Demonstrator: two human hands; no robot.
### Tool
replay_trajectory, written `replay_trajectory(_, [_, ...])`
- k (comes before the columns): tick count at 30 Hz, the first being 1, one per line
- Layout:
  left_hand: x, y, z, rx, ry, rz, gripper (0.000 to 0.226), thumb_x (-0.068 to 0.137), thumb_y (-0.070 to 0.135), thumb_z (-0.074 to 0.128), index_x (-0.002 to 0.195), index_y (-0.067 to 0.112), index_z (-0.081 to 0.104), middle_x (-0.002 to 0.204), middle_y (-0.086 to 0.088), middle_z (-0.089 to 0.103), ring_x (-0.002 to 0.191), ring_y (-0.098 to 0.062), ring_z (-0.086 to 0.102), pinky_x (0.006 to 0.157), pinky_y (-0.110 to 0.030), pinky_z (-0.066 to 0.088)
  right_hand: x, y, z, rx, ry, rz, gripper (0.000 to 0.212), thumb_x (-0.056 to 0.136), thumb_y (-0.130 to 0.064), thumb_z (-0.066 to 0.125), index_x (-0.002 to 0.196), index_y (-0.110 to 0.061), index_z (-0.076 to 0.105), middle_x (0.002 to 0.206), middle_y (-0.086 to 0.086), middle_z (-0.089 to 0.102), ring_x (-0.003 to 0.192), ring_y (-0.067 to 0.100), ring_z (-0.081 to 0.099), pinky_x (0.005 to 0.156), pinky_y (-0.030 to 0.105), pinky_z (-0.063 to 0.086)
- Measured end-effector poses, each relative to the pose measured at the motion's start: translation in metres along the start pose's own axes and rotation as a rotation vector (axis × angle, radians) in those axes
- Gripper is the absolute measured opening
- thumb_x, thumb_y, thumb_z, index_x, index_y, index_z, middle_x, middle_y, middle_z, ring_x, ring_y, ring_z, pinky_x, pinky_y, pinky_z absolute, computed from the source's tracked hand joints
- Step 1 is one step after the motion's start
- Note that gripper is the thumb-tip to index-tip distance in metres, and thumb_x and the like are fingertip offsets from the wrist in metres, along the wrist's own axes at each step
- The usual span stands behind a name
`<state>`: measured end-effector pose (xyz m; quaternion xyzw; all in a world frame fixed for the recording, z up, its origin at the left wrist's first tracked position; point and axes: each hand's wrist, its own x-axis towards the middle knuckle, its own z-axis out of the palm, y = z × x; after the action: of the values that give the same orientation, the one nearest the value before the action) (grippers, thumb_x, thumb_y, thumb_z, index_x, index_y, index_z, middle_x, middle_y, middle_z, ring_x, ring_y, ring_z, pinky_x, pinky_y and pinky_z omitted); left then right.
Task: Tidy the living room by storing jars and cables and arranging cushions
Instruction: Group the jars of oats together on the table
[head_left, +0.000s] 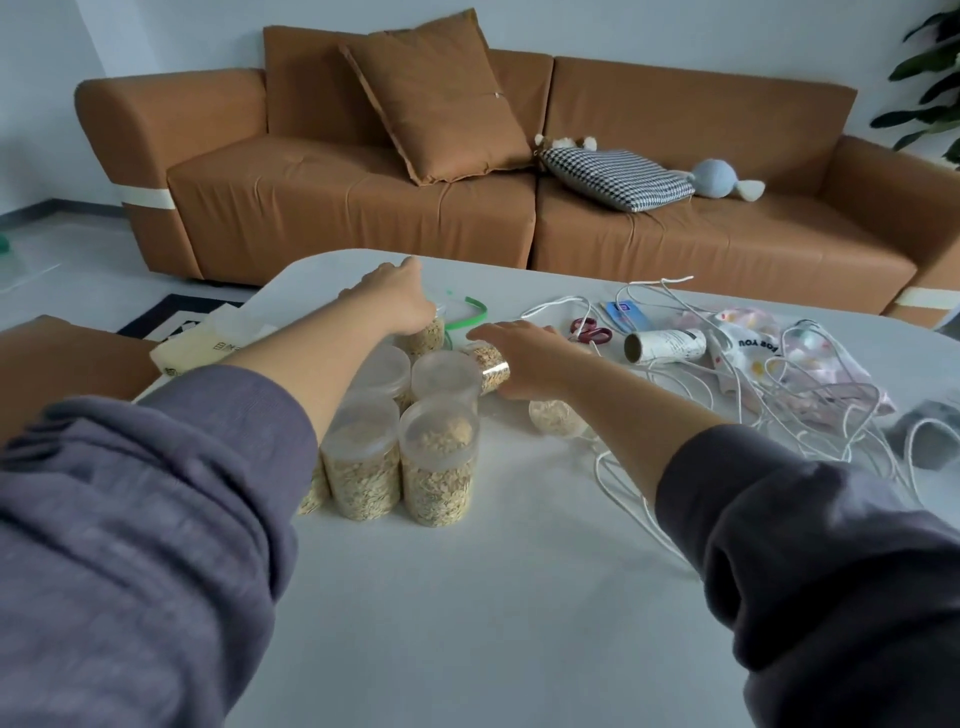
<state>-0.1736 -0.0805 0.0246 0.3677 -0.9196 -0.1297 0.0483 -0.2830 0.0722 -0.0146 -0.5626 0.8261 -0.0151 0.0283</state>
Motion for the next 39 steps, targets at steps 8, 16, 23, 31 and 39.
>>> replay_trajectory(8, [0.018, 0.002, 0.014, 0.026, -0.032, -0.037, 0.070, 0.091, 0.033, 0.059, 0.148, 0.012, 0.023, 0.144, -0.017, 0.035, 0.124, -0.037, 0.045, 0.099, -0.049, 0.043, 0.024, 0.012, 0.012, -0.083, -0.076, 0.153, 0.072, 0.083, -0.003, 0.060, 0.145, -0.025, 0.030, 0.141, 0.007, 0.035, 0.130, 0.031, 0.035, 0.101, 0.056, 0.038])
replay_trajectory(16, [0.011, 0.005, 0.009, -0.094, 0.079, -0.040, 0.079, 0.080, 0.033, 0.074, 0.142, 0.014, 0.030, 0.139, -0.011, 0.043, 0.121, -0.031, 0.049, 0.093, -0.043, 0.047, 0.016, 0.018, 0.001, -0.222, 0.146, 0.132, 0.069, 0.073, -0.039, 0.075, 0.132, -0.021, 0.044, 0.123, 0.003, 0.047, 0.114, 0.025, 0.046, 0.090, 0.039, 0.039])
replay_trajectory(23, [-0.017, 0.016, -0.034, -0.383, 0.257, 0.067, 0.079, 0.078, 0.035, 0.077, 0.141, 0.020, 0.031, 0.142, -0.005, 0.043, 0.124, -0.027, 0.046, 0.092, -0.035, 0.040, -0.014, 0.014, -0.054, 0.147, 0.378, 0.219, 0.069, 0.069, -0.033, 0.080, 0.126, -0.016, 0.046, 0.120, 0.005, 0.048, 0.102, 0.028, 0.055, 0.077, 0.041, 0.051])
replay_trajectory(31, [-0.102, 0.005, -0.087, -0.608, 0.449, 0.316, 0.070, 0.078, 0.030, 0.076, 0.136, 0.024, 0.037, 0.128, 0.002, 0.048, 0.111, -0.010, 0.049, 0.085, -0.020, 0.037, -0.089, -0.043, -0.112, 0.605, 0.776, 0.206, 0.073, 0.071, -0.037, 0.080, 0.133, -0.019, 0.045, 0.120, -0.006, 0.055, 0.106, 0.011, 0.052, 0.085, 0.020, 0.040])
replay_trajectory(39, [-0.215, -0.037, -0.089, -0.567, 0.373, 0.325, 0.069, 0.077, 0.036, 0.077, 0.134, 0.032, 0.038, 0.119, 0.007, 0.054, 0.103, -0.006, 0.050, 0.078, -0.009, 0.038, -0.174, -0.131, -0.087, 0.798, 0.633, 0.180, 0.073, 0.071, -0.035, 0.083, 0.133, -0.027, 0.047, 0.106, -0.027, 0.052, 0.090, -0.003, 0.056, 0.081, 0.015, 0.046])
